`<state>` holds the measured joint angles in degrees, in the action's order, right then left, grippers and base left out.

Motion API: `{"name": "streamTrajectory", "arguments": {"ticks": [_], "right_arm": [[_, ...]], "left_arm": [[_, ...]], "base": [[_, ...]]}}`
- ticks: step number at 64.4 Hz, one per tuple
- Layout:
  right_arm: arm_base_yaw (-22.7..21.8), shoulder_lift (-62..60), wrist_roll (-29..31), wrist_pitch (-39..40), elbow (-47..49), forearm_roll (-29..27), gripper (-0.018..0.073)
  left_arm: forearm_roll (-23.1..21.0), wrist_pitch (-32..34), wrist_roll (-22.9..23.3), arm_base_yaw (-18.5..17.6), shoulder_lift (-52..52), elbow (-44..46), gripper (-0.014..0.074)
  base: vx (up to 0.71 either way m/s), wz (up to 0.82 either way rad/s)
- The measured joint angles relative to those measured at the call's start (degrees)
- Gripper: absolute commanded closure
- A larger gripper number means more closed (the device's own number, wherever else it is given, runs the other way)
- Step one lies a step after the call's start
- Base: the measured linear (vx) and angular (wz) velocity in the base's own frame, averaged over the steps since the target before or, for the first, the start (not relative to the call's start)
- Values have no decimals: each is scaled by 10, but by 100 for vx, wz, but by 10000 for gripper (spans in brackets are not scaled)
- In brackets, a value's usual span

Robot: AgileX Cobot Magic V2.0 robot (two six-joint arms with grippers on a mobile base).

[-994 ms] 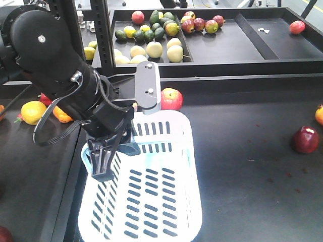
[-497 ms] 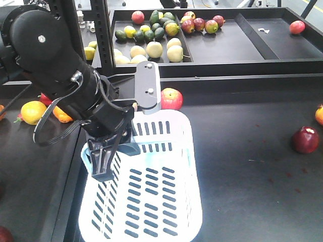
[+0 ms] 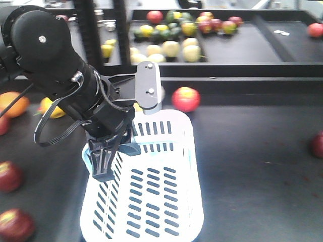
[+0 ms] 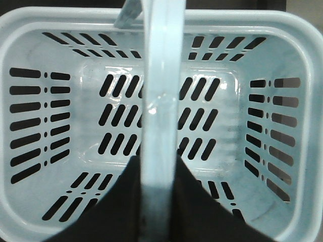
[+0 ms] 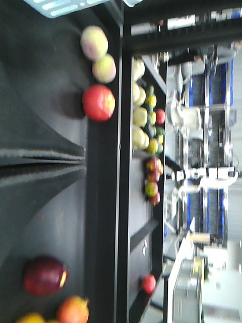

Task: Pick three apples into basket with both arms
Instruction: 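Carry the basket in the left gripper while the base drives away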

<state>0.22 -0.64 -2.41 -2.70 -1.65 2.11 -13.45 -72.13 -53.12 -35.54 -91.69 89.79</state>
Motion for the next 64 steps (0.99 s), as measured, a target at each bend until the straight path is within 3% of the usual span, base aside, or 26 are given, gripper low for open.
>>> {"name": "streamTrajectory", "arguments": {"ticks": [64], "right_arm": [[0, 0, 0, 0, 0, 0, 567]], "left_arm": [[5, 0, 0, 0, 0, 0, 603]], "base": [[-18, 58]]}}
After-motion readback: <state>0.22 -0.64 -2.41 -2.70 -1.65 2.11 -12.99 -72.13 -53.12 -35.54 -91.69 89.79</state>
